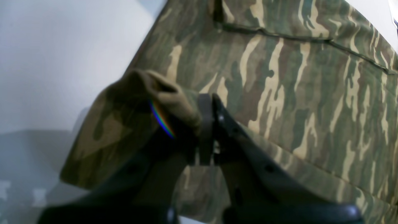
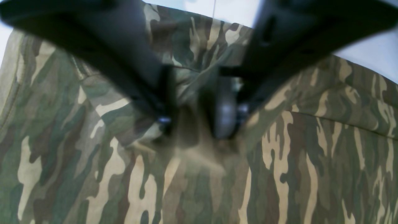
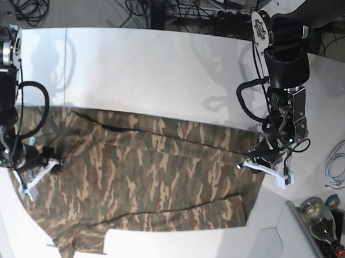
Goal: Layout the t-shirt on the table in an organized manner, then fold the t-shirt properly
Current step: 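Release the shirt and raise both grippers away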
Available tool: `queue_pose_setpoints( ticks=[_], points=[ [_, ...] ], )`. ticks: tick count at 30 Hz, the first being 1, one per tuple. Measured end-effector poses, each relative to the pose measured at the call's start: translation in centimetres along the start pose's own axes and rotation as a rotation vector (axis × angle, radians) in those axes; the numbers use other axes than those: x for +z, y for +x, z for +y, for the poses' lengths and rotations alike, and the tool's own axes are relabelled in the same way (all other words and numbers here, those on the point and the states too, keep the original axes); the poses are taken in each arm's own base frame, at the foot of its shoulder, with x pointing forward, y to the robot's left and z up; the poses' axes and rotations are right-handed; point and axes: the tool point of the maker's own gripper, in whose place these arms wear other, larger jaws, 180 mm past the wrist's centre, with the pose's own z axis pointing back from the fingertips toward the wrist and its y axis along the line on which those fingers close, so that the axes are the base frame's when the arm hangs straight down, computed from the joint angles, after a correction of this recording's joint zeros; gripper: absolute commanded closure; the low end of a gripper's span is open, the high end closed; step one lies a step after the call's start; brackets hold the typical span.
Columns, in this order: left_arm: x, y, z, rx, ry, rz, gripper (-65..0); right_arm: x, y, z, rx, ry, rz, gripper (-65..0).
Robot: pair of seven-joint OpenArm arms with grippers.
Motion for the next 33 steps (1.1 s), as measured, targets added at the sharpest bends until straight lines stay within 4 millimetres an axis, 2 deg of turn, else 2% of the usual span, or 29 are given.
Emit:
queue_pose_setpoints(
  ticks=[2,4,5,7,11,13,15,18,20,21,24,27,29,33],
  points=[
    [0.0,0.6,0.3,0.009,0.014,-0.034,-29.8,0.0,0.0,0.0,0.000,0.000,0.000,-33.9],
    [0.1,1.6,0.4,0.011,0.015,-0.092,-47.9,0.2,0.0,0.1,0.001,0.002,-0.012,-34.2],
    [0.1,1.9,0.5,0.012,0.017,-0.109,-54.5,0.4,0.1,0.1,-0.011,0.006,-0.032,-34.2],
    [-0.2,2.1,0.5,0.020,0.019,-0.125,-63.5,1.3,0.4,-0.3,-0.042,0.006,-0.085,-34.2],
    [-0.6,2.6,0.0,0.032,0.015,-0.118,-65.0,3.9,0.8,-1.6,-0.045,-0.029,-0.177,-34.2],
    [0.2,3.7,-0.4,0.046,-0.012,-0.170,-65.0,5.7,0.9,-1.8,-0.047,-0.039,-0.243,-34.2],
    [1.9,3.8,-0.2,0.104,-0.043,-0.215,-65.0,7.5,0.4,-2.5,-0.071,-0.067,-0.292,-34.5],
    [5.1,0.7,2.0,0.174,-0.051,-0.191,-65.0,9.6,-2.3,-4.0,-0.208,-0.103,-0.335,-34.8],
    [7.1,-2.0,4.5,0.206,-0.034,-0.158,-65.0,10.5,-5.0,-5.2,-0.304,-0.136,-0.329,-34.8],
    [7.7,-2.7,6.0,0.227,-0.006,-0.160,-65.0,11.0,-6.2,-5.7,-0.343,-0.150,-0.321,-34.8],
    [8.9,-3.6,8.4,0.228,0.040,-0.188,-65.0,11.2,-9.0,-6.1,-0.378,-0.156,-0.274,-34.8],
    [8.3,-5.1,9.0,0.252,0.057,-0.172,-65.0,10.9,-10.6,-4.6,-0.349,-0.084,-0.257,-34.8],
    [7.9,-5.9,8.9,0.267,0.054,-0.162,-65.0,10.5,-12.2,-3.5,-0.343,-0.043,-0.217,-34.8],
    [6.9,-4.8,7.7,0.260,-0.015,-0.167,-65.0,9.9,-14.2,-2.6,-0.350,-0.007,-0.181,-34.8]
  ],
)
